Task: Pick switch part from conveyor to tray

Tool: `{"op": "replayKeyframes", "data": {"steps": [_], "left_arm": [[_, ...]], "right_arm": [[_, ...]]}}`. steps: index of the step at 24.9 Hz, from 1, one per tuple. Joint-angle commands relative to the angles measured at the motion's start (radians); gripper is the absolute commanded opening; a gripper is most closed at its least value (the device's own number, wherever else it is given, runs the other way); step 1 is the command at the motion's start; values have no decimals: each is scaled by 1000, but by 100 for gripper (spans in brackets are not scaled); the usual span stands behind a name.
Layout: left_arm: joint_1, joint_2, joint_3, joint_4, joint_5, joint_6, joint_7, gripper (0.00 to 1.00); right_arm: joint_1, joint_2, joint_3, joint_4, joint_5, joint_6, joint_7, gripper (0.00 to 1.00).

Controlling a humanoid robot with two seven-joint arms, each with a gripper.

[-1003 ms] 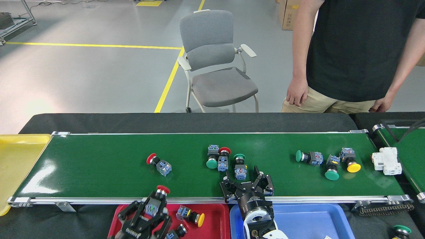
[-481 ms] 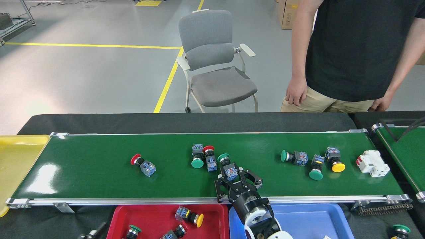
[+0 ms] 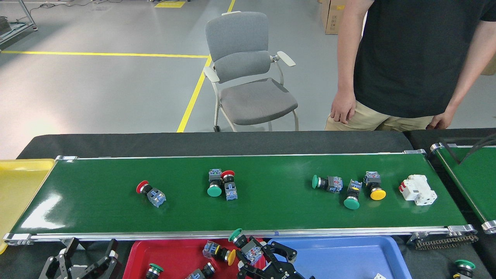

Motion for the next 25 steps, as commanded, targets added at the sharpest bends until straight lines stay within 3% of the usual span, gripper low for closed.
{"op": "replayKeyframes", "data": {"steps": [1, 5, 8, 12, 15, 20, 22, 24, 25], "left_arm": [[-64, 9, -29, 45, -39, 27, -10, 100], [-169, 9, -49, 166, -119, 97, -10, 100], [-212, 13, -49, 230, -122, 99, -10, 100], [-258, 16, -49, 307, -123, 128, -10, 100], [-290, 43, -57, 373, -123, 171, -10, 100], [-416, 95, -95, 577, -123, 343, 1, 97], [-475, 117, -114, 665, -122, 403, 15, 77], [-483, 141, -120, 691, -110, 387, 70, 35], [-483, 149, -120, 694, -108, 360, 105, 19]], "right_arm": [[-7, 9, -3, -15, -2, 13, 15, 99], [-14, 28, -38, -35, -3, 85, 10, 99], [-51, 42, -110, -44, -2, 282, -10, 98], [-43, 13, -127, -44, -2, 521, -120, 99], [16, -33, -147, -50, -3, 584, -157, 99], [150, -41, -155, -78, -3, 586, -238, 99], [188, -41, -167, -99, -3, 586, -252, 99], [201, -41, -173, -102, -3, 586, -255, 99], [201, -41, -173, -102, -3, 586, -253, 99]]}}
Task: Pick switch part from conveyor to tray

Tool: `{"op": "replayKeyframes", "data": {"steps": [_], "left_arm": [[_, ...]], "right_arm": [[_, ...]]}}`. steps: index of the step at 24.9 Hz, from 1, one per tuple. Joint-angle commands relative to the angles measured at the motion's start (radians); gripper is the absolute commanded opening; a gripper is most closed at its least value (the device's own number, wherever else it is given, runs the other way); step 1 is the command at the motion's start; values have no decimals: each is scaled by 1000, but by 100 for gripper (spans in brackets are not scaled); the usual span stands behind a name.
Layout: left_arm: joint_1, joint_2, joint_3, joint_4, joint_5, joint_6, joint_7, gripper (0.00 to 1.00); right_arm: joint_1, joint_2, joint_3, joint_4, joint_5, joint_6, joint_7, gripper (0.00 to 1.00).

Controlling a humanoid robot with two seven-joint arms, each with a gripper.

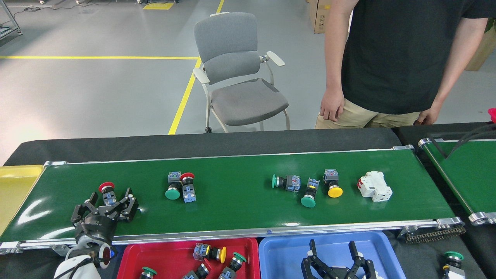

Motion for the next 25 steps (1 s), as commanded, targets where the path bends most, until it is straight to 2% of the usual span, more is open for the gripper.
{"op": "replayKeyframes", "data": {"steps": [1, 2, 4, 6, 10, 13, 15, 16, 18, 19, 22, 24, 25], "left_arm": [[-10, 18, 1, 0, 5, -48, 78, 13], [-1, 16, 1, -3, 6, -79, 88, 8], [30, 13, -1, -13, 14, -113, 93, 6], [72, 10, -2, -73, 17, -144, 95, 5], [253, 2, -2, -335, 25, -300, 95, 4], [434, -2, -7, -569, 69, -478, 87, 7], [536, -18, -14, -687, 83, -567, 85, 18], [592, -30, -30, -747, 83, -601, 85, 33], [662, -59, -59, -825, 81, -611, 85, 94], [678, -85, -68, -845, 81, -611, 85, 99], [689, -110, -71, -857, 81, -618, 85, 100], [688, -111, -64, -856, 80, -613, 85, 100], [685, -113, -56, -854, 81, -611, 87, 100]], "right_arm": [[-3, -3, -3, -17, -1, 3, -14, 99], [-9, 2, -3, -17, -1, 3, -13, 99], [-40, 2, 0, -8, 2, 6, -5, 99], [-124, 8, 8, 38, 7, 10, 12, 99], [-314, 71, 37, 207, 10, 10, 79, 99], [-425, 109, 74, 354, 7, 12, 83, 99], [-479, 126, 89, 433, 2, 20, 81, 99], [-508, 126, 98, 465, -1, 32, 81, 98], [-543, 126, 127, 512, -7, 43, 83, 98], [-557, 128, 139, 540, -16, 43, 83, 95], [-591, 122, 166, 574, -26, 12, 96, 69], [-594, 116, 173, 591, -29, -46, 124, 39], [-592, 114, 173, 594, -30, -79, 122, 17]]}}
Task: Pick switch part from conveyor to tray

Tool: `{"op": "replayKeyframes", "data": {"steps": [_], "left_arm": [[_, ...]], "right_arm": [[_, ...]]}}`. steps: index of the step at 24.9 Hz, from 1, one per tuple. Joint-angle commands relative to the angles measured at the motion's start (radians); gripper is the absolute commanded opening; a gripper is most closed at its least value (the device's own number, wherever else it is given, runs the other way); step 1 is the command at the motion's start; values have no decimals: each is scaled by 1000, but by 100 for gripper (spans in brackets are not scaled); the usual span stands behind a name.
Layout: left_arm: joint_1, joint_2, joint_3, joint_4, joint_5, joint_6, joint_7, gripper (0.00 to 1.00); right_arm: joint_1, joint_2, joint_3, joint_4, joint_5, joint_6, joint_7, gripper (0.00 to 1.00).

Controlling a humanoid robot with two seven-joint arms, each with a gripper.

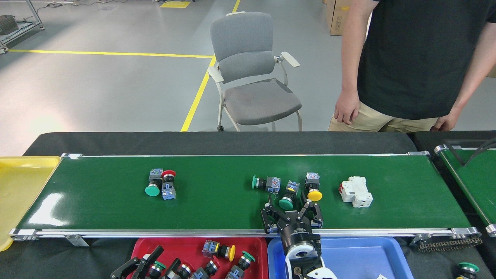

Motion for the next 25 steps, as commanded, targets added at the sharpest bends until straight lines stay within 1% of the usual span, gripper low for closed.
{"op": "replayKeyframes", "data": {"steps": [1, 3, 4, 5, 6, 7, 8, 9, 11, 13, 14, 15, 16, 17, 18, 20, 22, 24, 25], "left_arm": [[-12, -4, 14, -9, 5, 8, 5, 100], [-23, -4, 83, -6, 5, 89, 5, 100], [-40, 0, 128, 7, 0, 155, 5, 100], [-64, 6, 159, 33, 0, 201, 3, 100], [-84, 12, 183, 74, 3, 217, 5, 100], [-97, 26, 203, 113, 6, 217, 5, 100], [-100, 59, 211, 137, 11, 215, 5, 100], [-101, 84, 211, 146, 12, 215, 5, 100], [-110, 107, 206, 154, 11, 215, 3, 100], [-147, 122, 202, 177, 9, 214, -4, 100], [-175, 133, 199, 205, 9, 205, -20, 100], [-216, 147, 189, 241, 9, 183, -46, 100], [-268, 161, 176, 277, 9, 154, -75, 100], [-307, 170, 166, 306, 11, 131, -99, 100], [-354, 176, 165, 346, 11, 114, -132, 100], [-422, 179, 163, 413, 11, 108, -164, 100], [-488, 184, 157, 482, 6, 106, -176, 100], [-518, 199, 156, 534, 5, 106, -201, 100], [-528, 207, 156, 550, 5, 105, -213, 100]], "right_arm": [[-13, -5, 3, -8, -3, -69, 7, 2], [-10, -5, 3, -22, -3, -75, 5, 2], [-8, -5, 4, -34, -3, -80, 5, 2], [-5, -7, 4, -57, -3, -88, 5, 2], [7, -13, 4, -97, -3, -106, 5, 2], [31, -31, 4, -151, -3, -135, 7, 2], [65, -56, 4, -226, -3, -175, 10, 2], [96, -70, 4, -284, -3, -207, 11, 2], [170, -88, 7, -390, -3, -290, 11, 3], [239, -106, 9, -467, 0, -419, 11, 6], [272, -111, 12, -487, 5, -485, 11, 7], [295, -113, 24, -493, 8, -540, 11, 16], [303, -113, 39, -491, 9, -557, 17, 37], [309, -106, 55, -490, 9, -551, 21, 66], [318, -97, 67, -488, 9, -532, 36, 100], [321, -93, 69, -488, 5, -532, 60, 100], [306, -88, 64, -490, 2, -529, 63, 100], [280, -82, 58, -490, -1, -514, 63, 100], [272, -74, 36, -493, -1, -482, 60, 100]]}}
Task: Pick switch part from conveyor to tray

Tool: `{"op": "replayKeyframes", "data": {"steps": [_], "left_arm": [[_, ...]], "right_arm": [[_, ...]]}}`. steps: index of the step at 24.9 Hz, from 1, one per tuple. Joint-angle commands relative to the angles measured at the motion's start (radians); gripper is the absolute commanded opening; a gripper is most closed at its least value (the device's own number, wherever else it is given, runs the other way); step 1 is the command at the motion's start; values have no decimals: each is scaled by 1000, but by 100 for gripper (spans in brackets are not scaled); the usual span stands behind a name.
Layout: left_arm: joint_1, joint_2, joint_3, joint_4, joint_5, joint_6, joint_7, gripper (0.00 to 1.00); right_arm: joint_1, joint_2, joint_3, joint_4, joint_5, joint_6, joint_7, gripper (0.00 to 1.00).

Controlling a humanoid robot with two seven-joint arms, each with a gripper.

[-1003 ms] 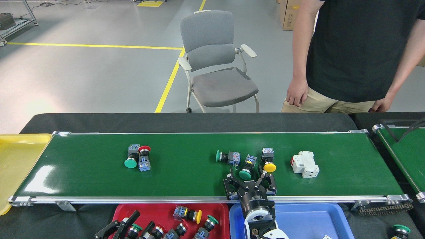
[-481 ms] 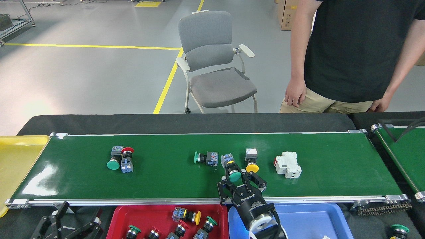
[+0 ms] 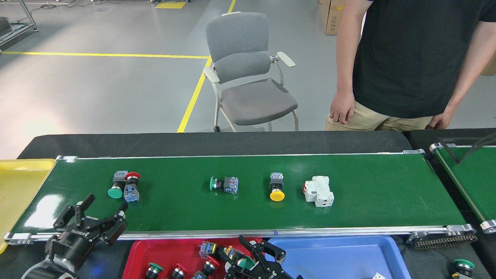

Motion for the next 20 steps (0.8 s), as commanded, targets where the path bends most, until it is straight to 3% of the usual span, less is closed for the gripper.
{"op": "replayKeyframes", "data": {"steps": [1, 5, 9, 14, 20], "left_arm": [[-28, 20, 1, 19, -1, -4, -20, 100], [-45, 26, 3, 54, -1, 4, -21, 100], [-84, 28, 3, 120, -4, 29, -21, 100], [-164, 59, -43, 261, -6, 130, -15, 100], [-298, 92, -175, 434, -4, 361, -7, 98]], "right_arm": [[-25, 20, -46, -19, -4, 78, -3, 100], [-48, 21, -127, -19, -4, 301, -26, 100], [-31, -17, -178, -19, -4, 490, -125, 100], [144, -81, -195, -65, -6, 464, -142, 100], [147, -78, -196, -77, -6, 439, -142, 100]]}}
